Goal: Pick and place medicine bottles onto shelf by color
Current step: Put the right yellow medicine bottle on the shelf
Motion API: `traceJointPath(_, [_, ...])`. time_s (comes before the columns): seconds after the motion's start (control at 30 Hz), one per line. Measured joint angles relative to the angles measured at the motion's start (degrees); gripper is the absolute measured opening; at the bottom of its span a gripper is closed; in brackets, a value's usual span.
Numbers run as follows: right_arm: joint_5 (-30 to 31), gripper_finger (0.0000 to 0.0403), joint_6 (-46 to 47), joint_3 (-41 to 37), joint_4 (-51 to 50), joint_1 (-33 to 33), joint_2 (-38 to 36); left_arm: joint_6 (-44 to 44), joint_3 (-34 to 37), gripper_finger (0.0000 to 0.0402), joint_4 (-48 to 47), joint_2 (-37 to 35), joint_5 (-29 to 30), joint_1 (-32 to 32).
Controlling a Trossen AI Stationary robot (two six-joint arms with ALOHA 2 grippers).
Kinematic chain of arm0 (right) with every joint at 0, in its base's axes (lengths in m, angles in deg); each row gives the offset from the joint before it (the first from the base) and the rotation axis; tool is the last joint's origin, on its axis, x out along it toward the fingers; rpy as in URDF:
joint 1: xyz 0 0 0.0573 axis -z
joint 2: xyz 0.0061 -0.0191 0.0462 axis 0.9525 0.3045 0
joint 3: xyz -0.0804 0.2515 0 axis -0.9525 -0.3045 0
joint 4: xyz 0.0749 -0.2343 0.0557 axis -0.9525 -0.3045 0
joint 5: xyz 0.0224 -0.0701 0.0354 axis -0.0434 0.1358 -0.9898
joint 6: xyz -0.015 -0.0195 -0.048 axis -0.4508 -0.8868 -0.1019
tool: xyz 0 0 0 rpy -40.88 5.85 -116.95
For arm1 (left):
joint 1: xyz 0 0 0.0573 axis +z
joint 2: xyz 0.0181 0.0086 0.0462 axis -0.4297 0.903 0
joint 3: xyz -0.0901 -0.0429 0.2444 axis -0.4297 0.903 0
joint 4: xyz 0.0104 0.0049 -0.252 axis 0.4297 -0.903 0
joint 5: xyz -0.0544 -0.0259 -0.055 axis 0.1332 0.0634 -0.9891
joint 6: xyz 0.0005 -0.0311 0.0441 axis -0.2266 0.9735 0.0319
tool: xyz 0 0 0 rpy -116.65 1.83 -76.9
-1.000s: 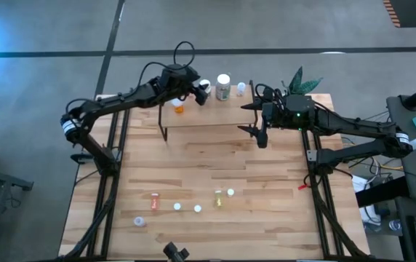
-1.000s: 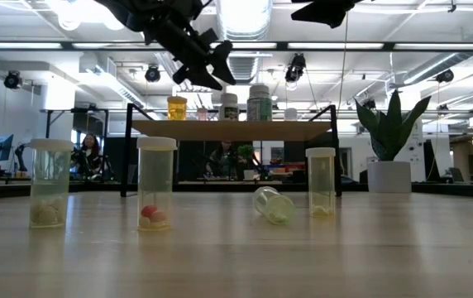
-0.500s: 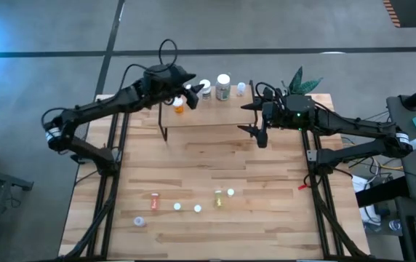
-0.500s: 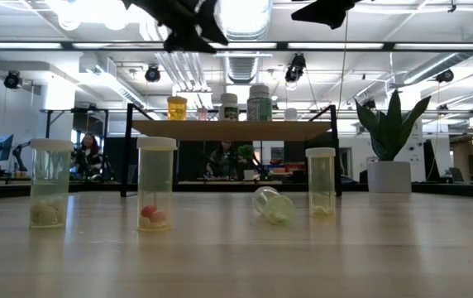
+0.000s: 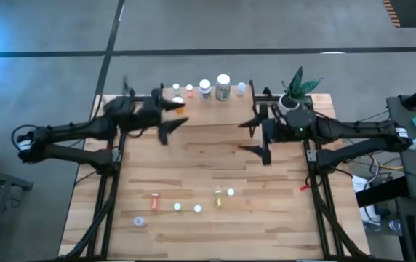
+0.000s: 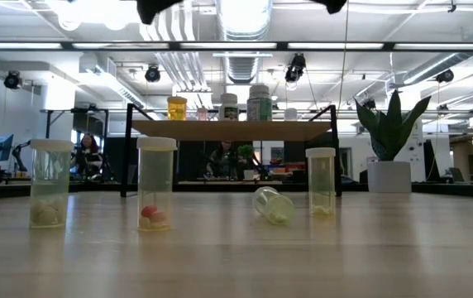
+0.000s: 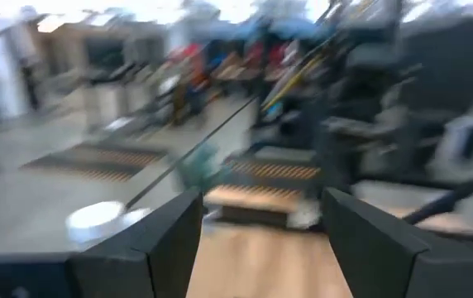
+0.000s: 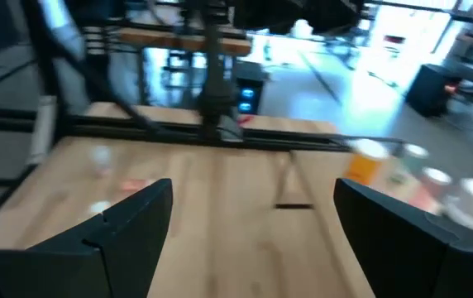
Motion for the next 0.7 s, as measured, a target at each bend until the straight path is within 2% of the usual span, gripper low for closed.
traceJointPath(0.13, [4.18,0.0325,0.42,-1.27,0.13,-5.04,0.03,2.04,11.08,0.0231,7.63,-8.28,-1.08,-3.26])
traceJointPath(0.3, [10.84,0.0325,4.48,-5.39,1.81,-10.48,0.01,6.32,20.27,0.0231,8.19,-16.16,-1.11,-6.21])
traceJointPath(0.5, [11.99,0.0325,7.27,-15.74,16.82,-14.42,0.07,5.08,28.92,0.0231,12.09,-20.55,-0.65,-7.29])
traceJointPath(0.6, [11.98,0.0325,9.90,-21.52,24.56,-14.64,0.07,5.10,31.49,0.0231,16.66,-21.06,-0.75,-7.33])
traceJointPath(0.7, [11.97,0.0325,14.66,-26.82,30.10,-14.64,0.44,5.12,32.41,0.0231,17.18,-21.01,-1.31,-7.38])
